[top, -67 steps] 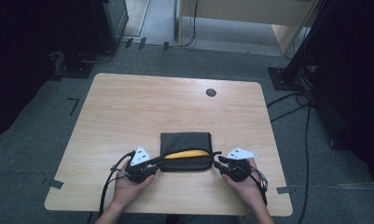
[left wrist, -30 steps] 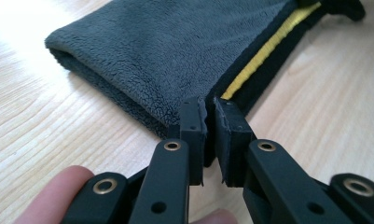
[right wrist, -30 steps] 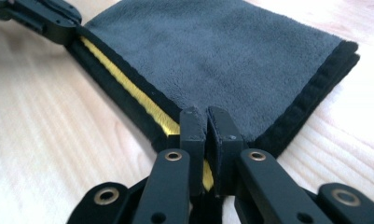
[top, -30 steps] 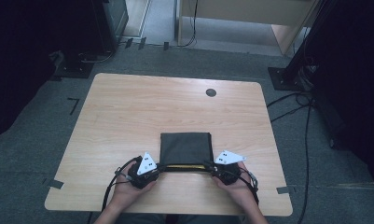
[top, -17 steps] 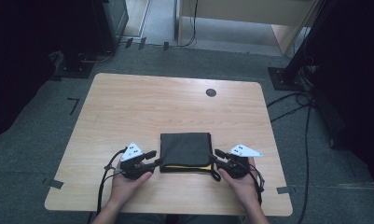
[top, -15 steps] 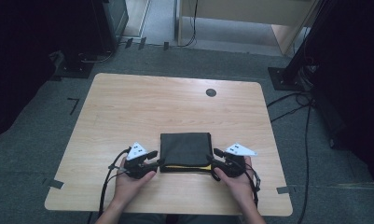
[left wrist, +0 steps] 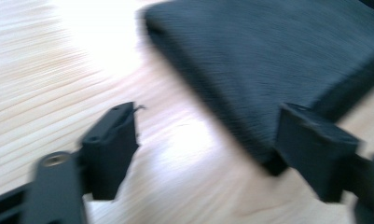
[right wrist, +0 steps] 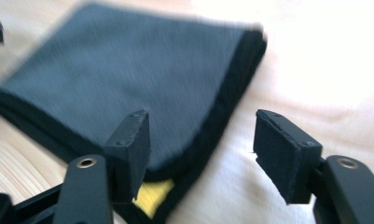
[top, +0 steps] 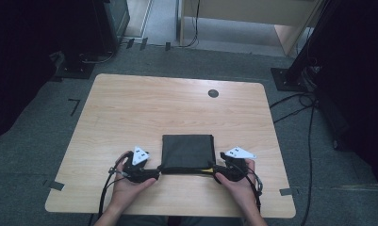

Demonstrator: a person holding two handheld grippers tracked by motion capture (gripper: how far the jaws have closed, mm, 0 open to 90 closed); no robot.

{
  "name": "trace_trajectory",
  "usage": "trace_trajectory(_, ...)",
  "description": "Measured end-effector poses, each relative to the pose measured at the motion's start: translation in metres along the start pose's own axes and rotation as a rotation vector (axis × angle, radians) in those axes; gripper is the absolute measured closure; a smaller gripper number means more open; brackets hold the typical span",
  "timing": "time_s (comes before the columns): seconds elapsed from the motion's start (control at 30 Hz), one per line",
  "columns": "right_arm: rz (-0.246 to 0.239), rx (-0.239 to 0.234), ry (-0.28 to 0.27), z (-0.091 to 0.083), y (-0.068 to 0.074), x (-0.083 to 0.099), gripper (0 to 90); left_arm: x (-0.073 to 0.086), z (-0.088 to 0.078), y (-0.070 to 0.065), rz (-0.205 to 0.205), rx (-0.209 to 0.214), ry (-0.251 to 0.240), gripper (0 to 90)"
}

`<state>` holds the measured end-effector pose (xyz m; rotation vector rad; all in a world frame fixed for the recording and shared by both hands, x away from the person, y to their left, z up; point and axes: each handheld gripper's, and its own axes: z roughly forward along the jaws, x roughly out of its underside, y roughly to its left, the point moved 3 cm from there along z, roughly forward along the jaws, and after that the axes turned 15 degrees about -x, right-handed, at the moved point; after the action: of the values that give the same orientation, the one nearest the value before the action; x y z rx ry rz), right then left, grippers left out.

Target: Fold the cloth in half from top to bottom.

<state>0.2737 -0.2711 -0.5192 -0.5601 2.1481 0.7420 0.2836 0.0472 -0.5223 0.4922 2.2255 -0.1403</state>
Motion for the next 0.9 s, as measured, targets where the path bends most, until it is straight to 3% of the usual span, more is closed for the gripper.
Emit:
trace_trajectory(0.1, -0.012, -0.01, -0.03, 0.0, 0.009, -0.013, 32.5, -0.002, -0.009, 0.02, -0.085, -0.008, -0.012, 13.2)
trace_trajectory(0.17, -0.032, -0.021, -0.016, 0.009, 0.017, -0.021, 31.0, 0.0, -0.015, 0.029, -0.08, -0.029, -0.017, 11.1)
trace_trajectory(0.37, -0.075, 0.019, 0.049, 0.044, 0.036, -0.029, 25.6, 0.02, -0.03, 0.056, -0.08, -0.089, 0.011, 9.4)
trace_trajectory(0.47, -0.067, 0.049, 0.087, 0.061, 0.037, -0.025, 22.2, 0.031, -0.035, 0.076, -0.119, -0.158, 0.032, 9.3)
trace_trajectory(0.53, -0.053, 0.085, 0.126, 0.07, 0.035, -0.019, 21.0, 0.038, -0.037, 0.088, -0.135, -0.173, 0.041, 9.4)
trace_trajectory(0.7, -0.07, 0.115, 0.129, 0.077, 0.036, -0.016, 20.0, 0.051, -0.041, 0.114, -0.135, -0.245, 0.059, 9.4)
trace_trajectory(0.77, -0.073, 0.121, 0.113, 0.079, 0.035, -0.014, 19.2, 0.053, -0.041, 0.122, -0.16, -0.253, 0.068, 9.4)
trace_trajectory(0.8, -0.071, 0.125, 0.107, 0.081, 0.036, -0.015, 19.3, 0.053, -0.041, 0.125, -0.173, -0.258, 0.064, 9.4)
trace_trajectory(0.9, -0.07, 0.13, 0.109, 0.084, 0.035, -0.017, 19.3, 0.055, -0.04, 0.128, -0.158, -0.287, 0.075, 9.4)
